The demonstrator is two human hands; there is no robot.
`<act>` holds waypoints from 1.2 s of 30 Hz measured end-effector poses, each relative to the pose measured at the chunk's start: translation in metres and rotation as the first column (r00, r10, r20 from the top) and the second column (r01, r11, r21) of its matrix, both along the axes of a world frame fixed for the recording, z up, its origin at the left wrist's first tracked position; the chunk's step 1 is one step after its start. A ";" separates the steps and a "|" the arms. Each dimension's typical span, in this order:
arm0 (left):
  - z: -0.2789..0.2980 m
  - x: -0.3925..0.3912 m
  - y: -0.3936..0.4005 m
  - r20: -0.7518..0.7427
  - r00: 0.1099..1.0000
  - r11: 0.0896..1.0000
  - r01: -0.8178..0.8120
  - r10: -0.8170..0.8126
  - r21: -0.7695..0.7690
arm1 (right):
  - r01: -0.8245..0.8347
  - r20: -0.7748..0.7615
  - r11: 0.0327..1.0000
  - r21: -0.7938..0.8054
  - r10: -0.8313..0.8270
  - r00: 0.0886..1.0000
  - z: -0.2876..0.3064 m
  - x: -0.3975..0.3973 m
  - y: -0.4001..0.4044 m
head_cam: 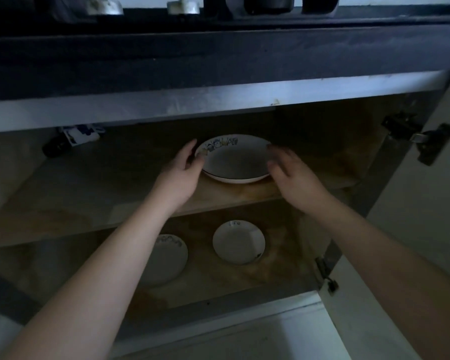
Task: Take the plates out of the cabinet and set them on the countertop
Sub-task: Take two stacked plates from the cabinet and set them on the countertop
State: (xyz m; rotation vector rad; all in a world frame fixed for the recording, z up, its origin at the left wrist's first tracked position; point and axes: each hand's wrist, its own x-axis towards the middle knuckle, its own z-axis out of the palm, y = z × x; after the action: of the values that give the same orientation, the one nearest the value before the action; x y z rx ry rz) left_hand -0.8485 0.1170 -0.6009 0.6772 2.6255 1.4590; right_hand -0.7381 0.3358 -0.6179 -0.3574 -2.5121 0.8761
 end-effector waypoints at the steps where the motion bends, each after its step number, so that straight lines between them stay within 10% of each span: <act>1: 0.001 -0.003 0.004 0.108 0.994 0.995 -0.043 0.033 0.091 | 0.029 -0.013 0.991 -0.129 -0.031 0.999 0.001 -0.006 0.005; 6: 0.010 -0.016 0.020 0.591 0.807 0.874 -0.307 0.027 0.378 | 0.198 0.056 0.884 -0.424 -0.193 0.980 0.003 -0.028 0.019; 14: 0.015 -0.026 0.028 0.723 0.672 0.747 -0.396 -0.161 0.534 | 0.107 0.037 0.349 -0.931 -0.199 0.979 0.018 -0.042 0.032; 30: 0.016 -0.024 0.002 0.744 0.634 0.783 -0.347 -0.210 0.517 | 0.055 0.034 0.151 -0.987 -0.139 0.990 0.010 -0.017 0.031; 36: 0.004 -0.017 -0.005 0.690 0.711 0.788 -0.344 -0.136 0.511 | 0.045 0.018 0.229 -0.972 -0.121 0.993 0.004 -0.020 0.024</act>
State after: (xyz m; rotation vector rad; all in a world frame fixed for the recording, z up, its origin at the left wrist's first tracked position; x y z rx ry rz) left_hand -0.8657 0.1121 -0.5969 -0.0763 1.6065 2.0934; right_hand -0.7581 0.3595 -0.6138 -0.8088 -1.4526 2.3232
